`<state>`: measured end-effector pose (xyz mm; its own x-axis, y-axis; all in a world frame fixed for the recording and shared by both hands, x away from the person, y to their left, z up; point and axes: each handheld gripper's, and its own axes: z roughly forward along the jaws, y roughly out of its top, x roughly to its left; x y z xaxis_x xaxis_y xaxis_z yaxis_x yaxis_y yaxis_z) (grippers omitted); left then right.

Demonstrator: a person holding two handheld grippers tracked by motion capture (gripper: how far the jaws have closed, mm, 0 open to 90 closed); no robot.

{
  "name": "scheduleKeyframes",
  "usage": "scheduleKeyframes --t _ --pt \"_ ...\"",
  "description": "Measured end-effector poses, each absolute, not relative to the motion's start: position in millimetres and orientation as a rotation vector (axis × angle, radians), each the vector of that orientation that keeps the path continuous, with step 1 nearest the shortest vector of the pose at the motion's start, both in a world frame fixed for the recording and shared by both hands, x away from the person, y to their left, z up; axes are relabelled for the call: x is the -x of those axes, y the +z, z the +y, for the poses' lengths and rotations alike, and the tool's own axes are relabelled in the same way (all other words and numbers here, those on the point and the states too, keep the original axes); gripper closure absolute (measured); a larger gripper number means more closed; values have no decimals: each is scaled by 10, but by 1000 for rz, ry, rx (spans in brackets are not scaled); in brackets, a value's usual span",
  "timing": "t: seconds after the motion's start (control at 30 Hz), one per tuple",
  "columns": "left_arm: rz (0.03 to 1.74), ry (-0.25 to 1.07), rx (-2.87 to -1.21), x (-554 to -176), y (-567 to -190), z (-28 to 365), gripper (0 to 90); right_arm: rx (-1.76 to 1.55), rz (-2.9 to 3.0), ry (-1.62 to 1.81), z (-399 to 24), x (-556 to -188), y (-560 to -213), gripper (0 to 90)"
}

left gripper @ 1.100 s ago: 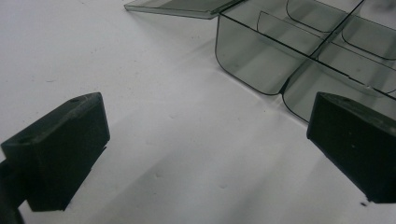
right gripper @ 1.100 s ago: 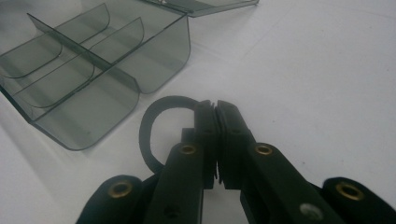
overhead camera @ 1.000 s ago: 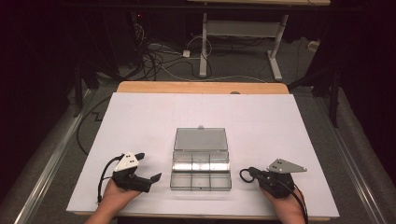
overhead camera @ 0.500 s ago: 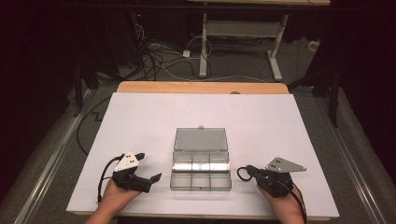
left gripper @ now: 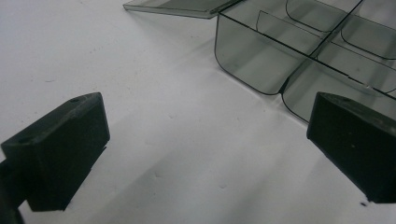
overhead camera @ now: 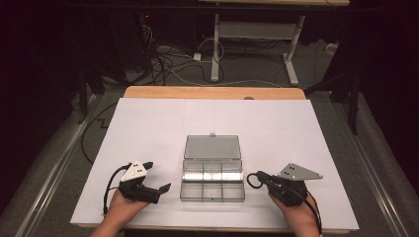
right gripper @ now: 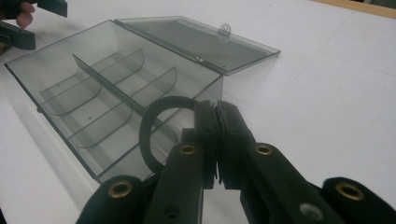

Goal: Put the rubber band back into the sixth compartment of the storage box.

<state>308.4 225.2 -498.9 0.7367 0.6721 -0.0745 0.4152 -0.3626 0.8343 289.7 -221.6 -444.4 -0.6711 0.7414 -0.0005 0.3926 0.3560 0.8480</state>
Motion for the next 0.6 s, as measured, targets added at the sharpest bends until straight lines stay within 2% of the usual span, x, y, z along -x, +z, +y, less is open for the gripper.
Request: scheduleKeyframes --t 0.6 --pt "823 347 -2005 -3083 -4990 2252 0 -927 2266 1264 -1996 -2934 -4397 894"
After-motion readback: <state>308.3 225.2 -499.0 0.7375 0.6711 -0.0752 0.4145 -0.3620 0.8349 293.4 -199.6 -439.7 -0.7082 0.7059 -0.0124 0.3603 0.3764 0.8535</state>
